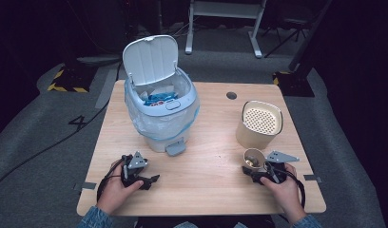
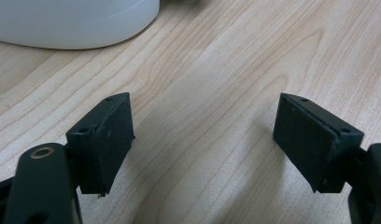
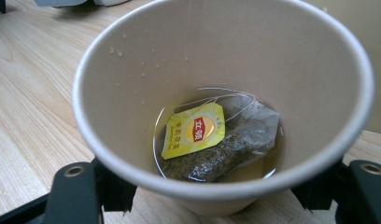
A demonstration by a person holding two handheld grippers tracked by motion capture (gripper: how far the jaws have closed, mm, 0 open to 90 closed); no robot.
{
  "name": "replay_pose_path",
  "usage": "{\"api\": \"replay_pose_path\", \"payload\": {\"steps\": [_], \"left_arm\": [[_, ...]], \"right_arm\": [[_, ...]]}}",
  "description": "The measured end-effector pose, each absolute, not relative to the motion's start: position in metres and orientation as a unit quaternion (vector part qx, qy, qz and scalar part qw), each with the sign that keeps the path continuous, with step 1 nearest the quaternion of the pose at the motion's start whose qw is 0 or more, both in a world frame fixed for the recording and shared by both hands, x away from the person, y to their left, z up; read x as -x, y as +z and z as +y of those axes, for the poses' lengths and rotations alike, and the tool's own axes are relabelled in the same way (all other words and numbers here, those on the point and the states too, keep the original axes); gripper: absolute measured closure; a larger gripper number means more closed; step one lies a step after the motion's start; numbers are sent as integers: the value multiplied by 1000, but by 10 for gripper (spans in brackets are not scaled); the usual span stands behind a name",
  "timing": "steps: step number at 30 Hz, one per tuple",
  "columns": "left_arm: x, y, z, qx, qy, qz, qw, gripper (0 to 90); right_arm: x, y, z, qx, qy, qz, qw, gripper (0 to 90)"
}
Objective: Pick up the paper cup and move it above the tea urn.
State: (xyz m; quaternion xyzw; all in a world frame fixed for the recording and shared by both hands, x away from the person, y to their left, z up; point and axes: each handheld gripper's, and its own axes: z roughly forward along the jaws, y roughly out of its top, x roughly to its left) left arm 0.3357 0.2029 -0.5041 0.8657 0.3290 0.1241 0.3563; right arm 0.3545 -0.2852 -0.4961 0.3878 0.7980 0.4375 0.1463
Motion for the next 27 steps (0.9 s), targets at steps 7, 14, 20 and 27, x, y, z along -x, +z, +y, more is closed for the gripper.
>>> {"api": "replay_pose_path", "payload": {"steps": [7,14,20,27], "left_arm": [[-336,-504,203,-866,124,329,356,206],[-336,-504,203,-866,124,329,356,206],[-336,-504,203,-866,123,329,357,205],[-336,-504,203,-866,124,329,356,206]], "right_arm": [[-354,-479,-291,-387,451,789,155,307],[-354,-450,-299,-390,457,785,151,310],[-355,-427,-309,-399,459,779,155,312],[-356,-395,-322,-404,454,777,166,313]]}}
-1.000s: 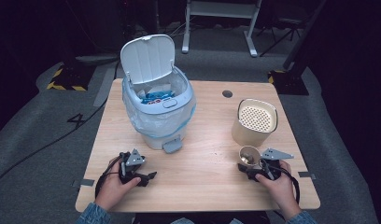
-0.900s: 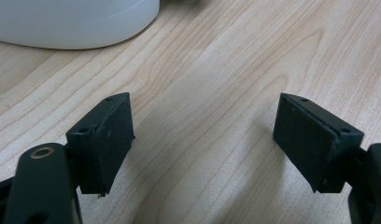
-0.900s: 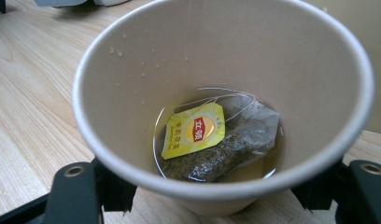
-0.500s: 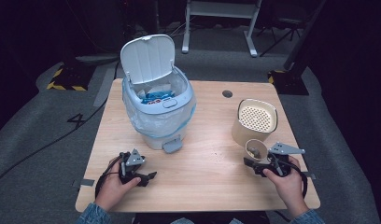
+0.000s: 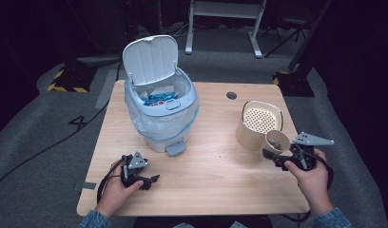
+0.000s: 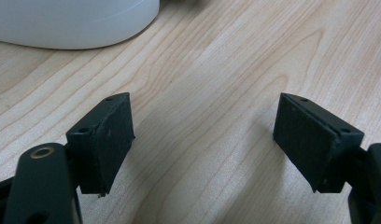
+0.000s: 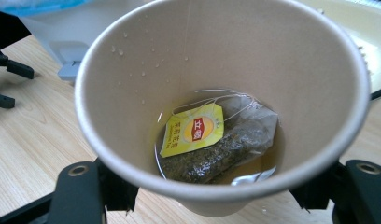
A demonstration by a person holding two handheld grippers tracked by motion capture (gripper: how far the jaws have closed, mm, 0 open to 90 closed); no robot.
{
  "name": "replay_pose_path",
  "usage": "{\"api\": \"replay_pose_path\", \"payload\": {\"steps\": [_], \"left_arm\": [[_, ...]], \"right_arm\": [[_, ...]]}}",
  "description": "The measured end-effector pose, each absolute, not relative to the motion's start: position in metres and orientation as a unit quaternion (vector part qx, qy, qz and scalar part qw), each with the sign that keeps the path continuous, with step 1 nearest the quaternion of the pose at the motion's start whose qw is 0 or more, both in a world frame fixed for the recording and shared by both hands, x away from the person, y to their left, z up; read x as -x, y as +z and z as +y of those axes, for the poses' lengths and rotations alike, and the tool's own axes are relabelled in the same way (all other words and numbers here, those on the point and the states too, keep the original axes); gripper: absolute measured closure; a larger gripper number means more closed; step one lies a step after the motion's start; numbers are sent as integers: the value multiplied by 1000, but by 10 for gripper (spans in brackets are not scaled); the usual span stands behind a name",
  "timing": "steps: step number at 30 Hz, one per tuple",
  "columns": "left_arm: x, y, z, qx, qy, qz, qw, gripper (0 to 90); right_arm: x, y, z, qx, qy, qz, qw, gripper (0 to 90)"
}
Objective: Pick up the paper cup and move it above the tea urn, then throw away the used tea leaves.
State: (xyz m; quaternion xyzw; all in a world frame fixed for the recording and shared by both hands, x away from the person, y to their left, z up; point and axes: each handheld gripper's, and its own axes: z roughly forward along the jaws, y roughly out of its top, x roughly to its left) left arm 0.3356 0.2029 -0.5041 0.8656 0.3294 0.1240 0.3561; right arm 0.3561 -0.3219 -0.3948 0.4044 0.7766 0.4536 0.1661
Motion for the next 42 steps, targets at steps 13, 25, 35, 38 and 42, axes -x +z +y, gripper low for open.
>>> {"api": "replay_pose_path", "payload": {"steps": [13,25,35,38,42], "left_arm": [[-336,-504,203,-866,123,329,356,206],[-336,-504,203,-866,124,330,356,206],[-337,-504,202,-866,124,329,356,205],[-337,-504,202,-866,124,329,356,205],[-337,-504,202,-866,124,329,356,205]], "right_arm": [[-369,-352,-342,-406,443,777,189,315],[-391,-329,-357,-419,432,770,212,314],[-414,-325,-367,-433,411,771,222,313],[-423,-322,-369,-438,402,770,232,312],[-434,-319,-370,-442,390,770,244,312]]}}
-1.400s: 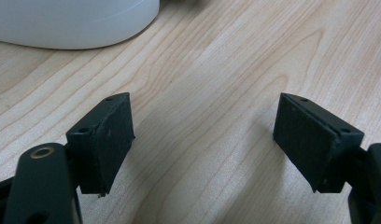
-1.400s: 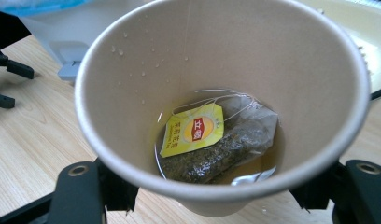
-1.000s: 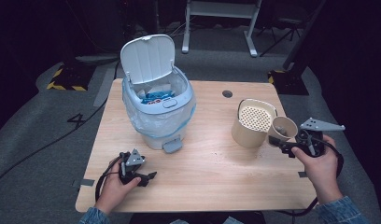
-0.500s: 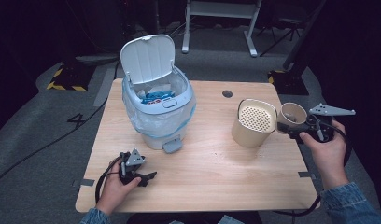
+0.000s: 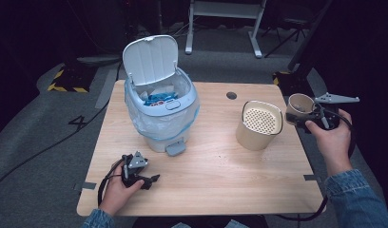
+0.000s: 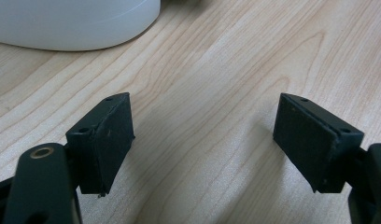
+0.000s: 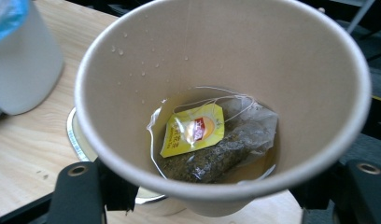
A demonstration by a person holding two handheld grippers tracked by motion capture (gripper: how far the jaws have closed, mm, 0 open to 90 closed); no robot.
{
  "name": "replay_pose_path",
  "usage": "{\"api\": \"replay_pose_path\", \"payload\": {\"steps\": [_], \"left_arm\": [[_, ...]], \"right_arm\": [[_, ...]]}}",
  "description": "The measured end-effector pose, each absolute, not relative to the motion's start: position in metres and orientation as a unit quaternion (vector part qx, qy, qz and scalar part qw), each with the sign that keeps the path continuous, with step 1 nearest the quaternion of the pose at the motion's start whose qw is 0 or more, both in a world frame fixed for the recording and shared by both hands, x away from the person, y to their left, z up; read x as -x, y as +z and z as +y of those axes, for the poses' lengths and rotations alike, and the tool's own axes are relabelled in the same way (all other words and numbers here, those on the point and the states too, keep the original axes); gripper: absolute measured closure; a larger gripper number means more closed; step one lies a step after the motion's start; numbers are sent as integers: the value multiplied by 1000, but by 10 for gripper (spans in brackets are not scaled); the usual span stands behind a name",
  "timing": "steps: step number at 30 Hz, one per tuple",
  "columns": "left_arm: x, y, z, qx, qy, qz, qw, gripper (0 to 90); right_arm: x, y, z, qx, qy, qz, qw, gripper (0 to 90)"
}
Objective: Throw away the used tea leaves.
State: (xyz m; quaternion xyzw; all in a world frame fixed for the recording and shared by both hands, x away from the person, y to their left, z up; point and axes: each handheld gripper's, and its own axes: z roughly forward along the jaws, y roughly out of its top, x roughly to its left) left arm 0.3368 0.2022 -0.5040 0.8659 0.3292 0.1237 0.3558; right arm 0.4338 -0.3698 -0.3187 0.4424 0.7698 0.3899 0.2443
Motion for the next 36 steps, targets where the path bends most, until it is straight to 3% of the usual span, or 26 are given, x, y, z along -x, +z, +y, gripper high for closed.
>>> {"api": "replay_pose_path", "payload": {"steps": [16,31,36], "left_arm": [[-336,-504,202,-865,125,332,356,207],[-337,-504,202,-866,125,330,355,206],[-337,-504,202,-866,125,329,355,206]], "right_arm": [[-470,-324,-357,-421,300,799,306,312],[-480,-336,-336,-372,198,834,356,313],[-478,-337,-329,-323,151,847,394,313]]}}
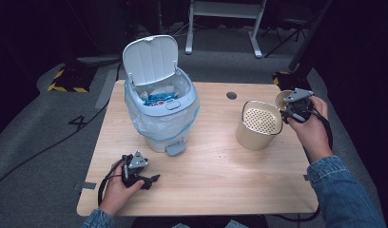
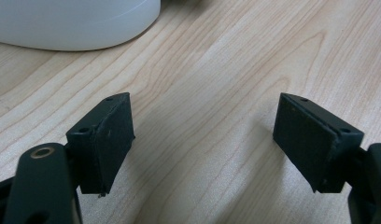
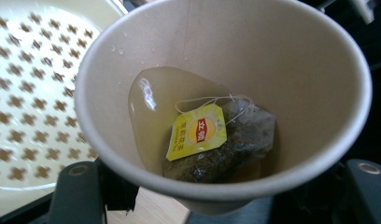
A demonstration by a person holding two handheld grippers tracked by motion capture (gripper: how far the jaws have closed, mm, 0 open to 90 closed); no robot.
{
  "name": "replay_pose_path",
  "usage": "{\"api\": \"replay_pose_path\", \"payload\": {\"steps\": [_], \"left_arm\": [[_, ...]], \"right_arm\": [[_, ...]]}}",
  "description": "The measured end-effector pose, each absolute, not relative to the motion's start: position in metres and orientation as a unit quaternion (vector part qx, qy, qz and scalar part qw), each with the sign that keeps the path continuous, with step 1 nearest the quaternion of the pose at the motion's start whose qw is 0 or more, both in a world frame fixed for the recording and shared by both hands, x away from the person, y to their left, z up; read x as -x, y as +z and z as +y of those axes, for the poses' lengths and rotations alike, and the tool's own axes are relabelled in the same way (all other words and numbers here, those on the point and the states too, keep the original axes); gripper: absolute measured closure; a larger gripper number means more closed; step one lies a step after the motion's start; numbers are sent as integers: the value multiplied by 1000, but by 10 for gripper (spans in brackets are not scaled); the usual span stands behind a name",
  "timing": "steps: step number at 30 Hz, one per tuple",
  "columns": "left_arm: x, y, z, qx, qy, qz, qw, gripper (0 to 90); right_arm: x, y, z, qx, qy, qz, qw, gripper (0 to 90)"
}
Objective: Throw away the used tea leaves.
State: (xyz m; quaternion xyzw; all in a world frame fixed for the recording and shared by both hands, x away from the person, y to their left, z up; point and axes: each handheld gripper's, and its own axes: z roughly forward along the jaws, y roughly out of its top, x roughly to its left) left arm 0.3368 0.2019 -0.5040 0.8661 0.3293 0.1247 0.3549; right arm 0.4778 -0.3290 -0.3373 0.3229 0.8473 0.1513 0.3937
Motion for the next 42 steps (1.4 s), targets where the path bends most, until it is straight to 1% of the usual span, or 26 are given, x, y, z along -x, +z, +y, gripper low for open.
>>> {"api": "replay_pose_path", "payload": {"steps": [9,19,25,33,37,42], "left_arm": [[-337,-504,202,-866,125,330,356,207],[-337,-504,202,-866,125,330,356,206],[-337,-504,202,-866,125,330,356,207],[-337,-504,201,-865,124,330,356,206],[-337,-504,201,-865,124,330,356,206],[-337,-504,201,-865,124,330,356,206]], "right_arm": [[-478,-338,-316,-228,50,861,451,315],[-477,-339,-305,-169,-14,859,482,316],[-477,-339,-298,-106,-75,850,510,316],[-471,-347,-281,3,-200,807,555,317],[-469,-353,-271,79,-274,763,580,317],[-466,-363,-261,162,-355,706,591,317]]}}
